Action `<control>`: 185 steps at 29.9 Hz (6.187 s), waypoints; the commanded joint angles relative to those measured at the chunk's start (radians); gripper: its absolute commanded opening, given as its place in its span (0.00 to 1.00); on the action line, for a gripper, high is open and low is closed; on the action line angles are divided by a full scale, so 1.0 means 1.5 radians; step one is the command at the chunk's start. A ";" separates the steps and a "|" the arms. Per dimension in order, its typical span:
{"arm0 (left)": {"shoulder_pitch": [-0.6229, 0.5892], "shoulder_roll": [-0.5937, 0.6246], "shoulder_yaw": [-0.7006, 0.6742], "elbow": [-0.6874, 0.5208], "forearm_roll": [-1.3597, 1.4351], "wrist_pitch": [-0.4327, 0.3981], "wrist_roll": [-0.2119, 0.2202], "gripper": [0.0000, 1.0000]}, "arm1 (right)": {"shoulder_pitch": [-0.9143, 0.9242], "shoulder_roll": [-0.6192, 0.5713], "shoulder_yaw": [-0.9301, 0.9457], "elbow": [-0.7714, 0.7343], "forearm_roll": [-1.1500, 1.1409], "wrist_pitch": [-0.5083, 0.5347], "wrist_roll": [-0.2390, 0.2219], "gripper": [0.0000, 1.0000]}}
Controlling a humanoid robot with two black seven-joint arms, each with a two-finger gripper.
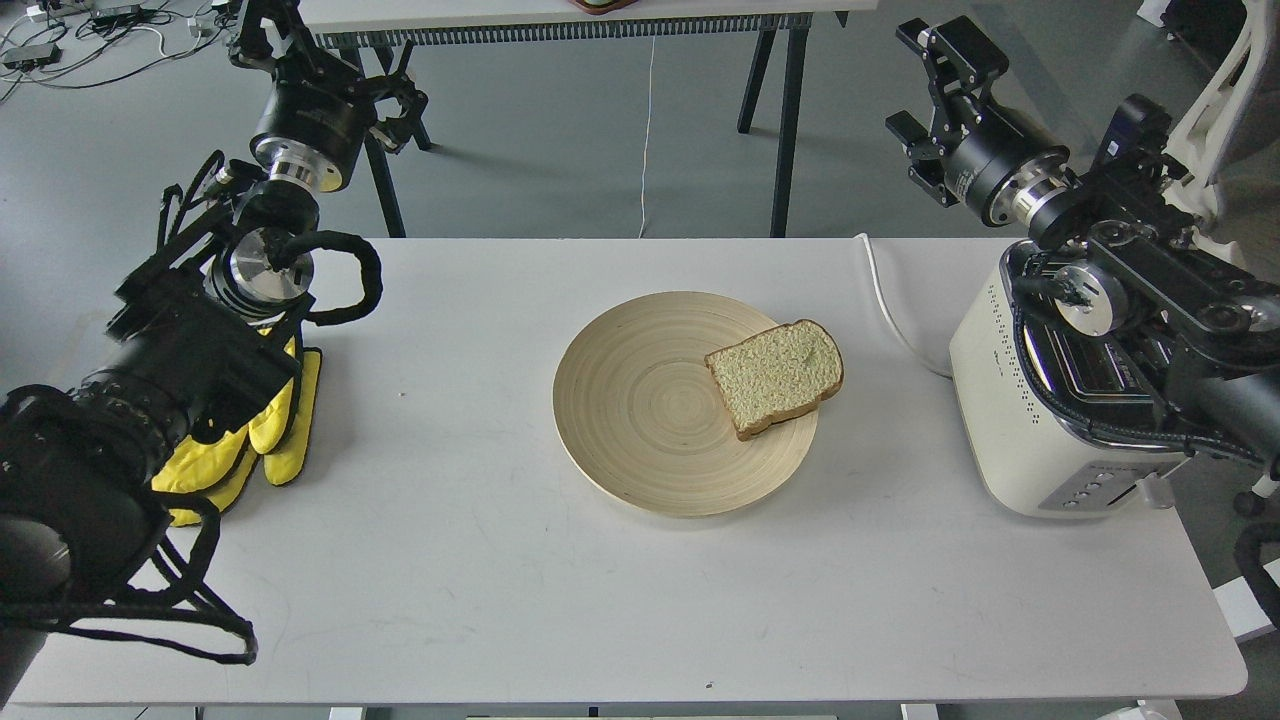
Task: Put bread in toaster with right arm
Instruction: 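Swing the right gripper out from the toaster toward the bread slice, then reach the right gripper to the bread slice on the plate and grasp it, then lift the bread slice with the right gripper up over the toaster, then lower the bread slice into the toaster slot and release it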
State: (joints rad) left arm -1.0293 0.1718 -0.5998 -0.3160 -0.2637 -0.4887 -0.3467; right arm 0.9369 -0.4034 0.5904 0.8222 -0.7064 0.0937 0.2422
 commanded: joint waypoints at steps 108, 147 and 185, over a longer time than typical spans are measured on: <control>-0.002 0.001 -0.001 0.000 0.001 0.000 -0.001 1.00 | -0.020 0.125 -0.370 -0.206 -0.096 0.033 -0.029 0.04; -0.001 0.000 0.000 -0.001 0.001 0.000 0.000 1.00 | 0.259 -0.550 -0.367 0.323 -0.244 0.094 -0.142 0.04; 0.000 -0.002 0.000 -0.003 0.001 0.000 0.000 1.00 | 0.143 -0.545 -0.369 0.360 -0.309 0.073 -0.168 0.08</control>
State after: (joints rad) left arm -1.0295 0.1687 -0.5997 -0.3205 -0.2619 -0.4887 -0.3466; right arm 1.1554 -1.2275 0.0369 1.3632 -1.1704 0.2021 -0.0061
